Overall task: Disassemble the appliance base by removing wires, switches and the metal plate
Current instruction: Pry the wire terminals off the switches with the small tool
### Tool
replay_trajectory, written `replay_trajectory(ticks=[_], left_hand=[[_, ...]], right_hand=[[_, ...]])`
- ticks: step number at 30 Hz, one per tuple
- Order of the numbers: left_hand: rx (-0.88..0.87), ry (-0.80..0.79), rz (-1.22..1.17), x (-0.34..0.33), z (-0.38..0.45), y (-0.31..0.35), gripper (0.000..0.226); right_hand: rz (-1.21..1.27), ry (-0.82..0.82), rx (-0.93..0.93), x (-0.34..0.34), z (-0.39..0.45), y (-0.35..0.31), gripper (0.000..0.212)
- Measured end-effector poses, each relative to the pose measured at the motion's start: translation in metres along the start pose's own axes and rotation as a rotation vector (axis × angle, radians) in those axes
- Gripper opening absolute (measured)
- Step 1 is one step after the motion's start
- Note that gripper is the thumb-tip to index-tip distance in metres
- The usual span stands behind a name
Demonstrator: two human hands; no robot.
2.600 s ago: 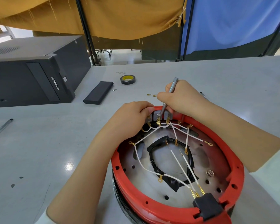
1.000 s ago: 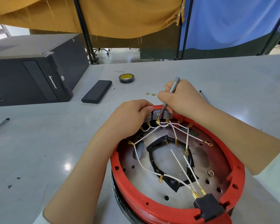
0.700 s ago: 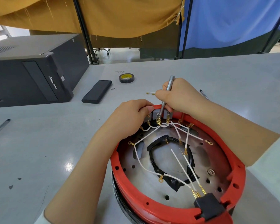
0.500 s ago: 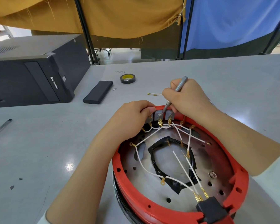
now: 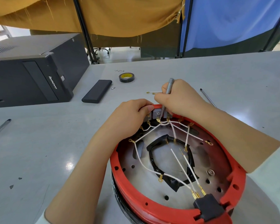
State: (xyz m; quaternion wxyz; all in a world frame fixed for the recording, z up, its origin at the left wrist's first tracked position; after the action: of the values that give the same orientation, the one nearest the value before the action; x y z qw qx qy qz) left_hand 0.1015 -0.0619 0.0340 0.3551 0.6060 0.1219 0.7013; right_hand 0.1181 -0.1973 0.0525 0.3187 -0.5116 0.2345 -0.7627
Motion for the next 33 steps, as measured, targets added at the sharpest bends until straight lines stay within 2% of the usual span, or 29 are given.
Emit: replay_trajectory(ticks=[3, 10, 13, 19, 25, 33], left_hand=[[0.010, -0.010, -0.005, -0.001, 0.000, 0.000, 0.024], [0.016, -0.023, -0.010, -0.001, -0.001, 0.000, 0.025], [0.029, -0.014, -0.010, 0.000, -0.002, -0.002, 0.024], [0.029, -0.008, -0.024, 0.000, -0.004, -0.001, 0.024], [0.036, -0.009, -0.018, 0.000, -0.003, -0.003, 0.024], [0.029, -0.007, -0.022, -0.001, -0.001, -0.004, 0.024]], right_hand=[[0.116, 0.021, -0.049, 0.005, -0.001, 0.006, 0.037], [0.197, -0.025, -0.069, 0.018, -0.006, -0.002, 0.029], [0.232, 0.021, -0.065, 0.029, -0.016, 0.002, 0.034], [0.171, 0.205, -0.042, 0.037, -0.031, 0.011, 0.042], [0.080, 0.226, -0.049, 0.034, -0.031, 0.014, 0.027], [0.066, 0.216, -0.038, 0.032, -0.030, 0.014, 0.027]])
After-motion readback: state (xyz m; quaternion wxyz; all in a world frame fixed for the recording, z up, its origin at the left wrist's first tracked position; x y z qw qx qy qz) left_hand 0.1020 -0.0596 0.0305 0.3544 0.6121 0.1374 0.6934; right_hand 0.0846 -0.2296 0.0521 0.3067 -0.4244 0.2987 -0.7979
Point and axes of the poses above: each hand's wrist, its own z-axis towards the middle knuckle, its own x-axis out of the back of the hand, y = z × x, the point moved 6 cm from there along z, towards the middle knuckle, and after that the axes turned 7 degrees about y, right-handed, at the moved point
